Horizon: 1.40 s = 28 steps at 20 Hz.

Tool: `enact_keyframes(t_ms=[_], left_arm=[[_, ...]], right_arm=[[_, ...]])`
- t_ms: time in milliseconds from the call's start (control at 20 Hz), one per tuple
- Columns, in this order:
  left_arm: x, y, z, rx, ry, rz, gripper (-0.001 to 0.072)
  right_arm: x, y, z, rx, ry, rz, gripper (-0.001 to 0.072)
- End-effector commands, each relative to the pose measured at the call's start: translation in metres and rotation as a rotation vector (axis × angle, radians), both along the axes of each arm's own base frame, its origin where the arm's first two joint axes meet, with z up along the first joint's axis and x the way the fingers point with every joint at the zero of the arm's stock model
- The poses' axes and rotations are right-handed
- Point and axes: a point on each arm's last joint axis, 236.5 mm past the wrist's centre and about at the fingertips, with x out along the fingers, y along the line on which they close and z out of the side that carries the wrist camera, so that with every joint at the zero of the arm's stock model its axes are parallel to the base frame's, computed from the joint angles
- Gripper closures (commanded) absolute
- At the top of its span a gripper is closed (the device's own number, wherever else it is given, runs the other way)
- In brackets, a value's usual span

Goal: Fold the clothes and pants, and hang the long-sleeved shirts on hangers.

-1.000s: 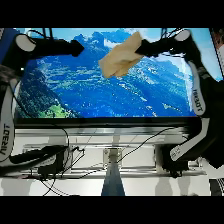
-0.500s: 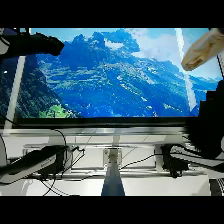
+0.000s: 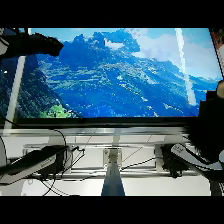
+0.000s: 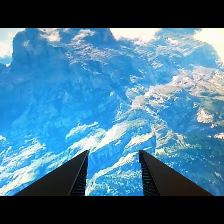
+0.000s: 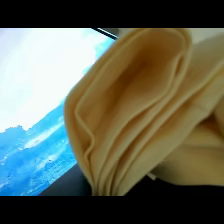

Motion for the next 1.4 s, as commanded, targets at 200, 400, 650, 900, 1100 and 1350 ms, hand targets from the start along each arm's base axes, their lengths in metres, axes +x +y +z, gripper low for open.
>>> enact_keyframes(t_ms=[200,400,650,900,1100,1350], left_arm=[[0.000,0.001,0.001,0.001,-0.002,0.001,0.0362],[0.000,0.001,0.001,0.001,-0.002,0.001,0.0363],[0.000,0.001,0.001,0.001,-0.002,0.001,0.0362],[0.000,0.001,0.001,0.001,-0.002,0.001,0.0362],[0.000,0.001,0.001,0.001,-0.002,0.001,0.0362],[0.000,0.001,0.001,0.001,-0.002,0.001,0.0362]], right_arm=[[-0.052,0.015,-0.022,0.175,0.096,-0.183,0.0694],[-0.065,0.023,-0.020,0.226,0.068,-0.317,0.0678],[-0.086,0.030,-0.001,0.225,-0.048,-0.535,0.0059],[-0.089,0.032,-0.001,0.231,-0.045,-0.544,0.0013],[-0.082,0.025,0.003,0.200,-0.062,-0.510,0.0024],[-0.052,0.012,0.021,0.098,-0.133,-0.336,0.0434]])
